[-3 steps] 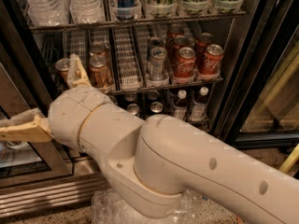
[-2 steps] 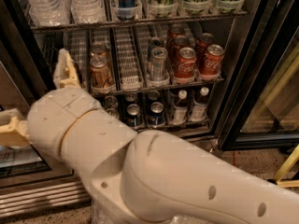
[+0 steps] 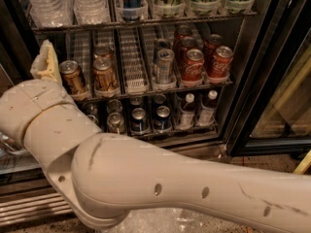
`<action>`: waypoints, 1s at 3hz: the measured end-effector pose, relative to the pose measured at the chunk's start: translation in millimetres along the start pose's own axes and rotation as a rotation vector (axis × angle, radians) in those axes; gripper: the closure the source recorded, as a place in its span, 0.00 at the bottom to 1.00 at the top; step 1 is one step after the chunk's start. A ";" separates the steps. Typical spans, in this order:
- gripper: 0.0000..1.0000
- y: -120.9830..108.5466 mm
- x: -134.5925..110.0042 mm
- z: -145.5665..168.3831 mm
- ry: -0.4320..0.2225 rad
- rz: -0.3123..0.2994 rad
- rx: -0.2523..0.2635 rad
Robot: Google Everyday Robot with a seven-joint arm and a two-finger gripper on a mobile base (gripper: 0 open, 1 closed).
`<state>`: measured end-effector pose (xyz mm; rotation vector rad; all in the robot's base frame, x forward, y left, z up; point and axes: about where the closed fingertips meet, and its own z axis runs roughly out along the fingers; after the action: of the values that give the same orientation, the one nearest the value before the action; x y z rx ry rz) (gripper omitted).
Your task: Pick water bottle from top shelf of fridge
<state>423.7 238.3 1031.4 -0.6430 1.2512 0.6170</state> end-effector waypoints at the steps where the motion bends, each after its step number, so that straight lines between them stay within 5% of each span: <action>1: 0.00 -14.8 23.2 13.4 0.003 0.038 0.081; 2: 0.00 -14.8 23.2 13.5 0.003 0.037 0.081; 3: 0.00 -31.5 18.8 22.7 0.058 0.006 0.145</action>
Offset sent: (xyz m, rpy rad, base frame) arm 0.0198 0.0021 -0.0169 0.0310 0.0307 -0.0516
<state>465.3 235.0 1020.6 -0.5396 1.3390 0.5108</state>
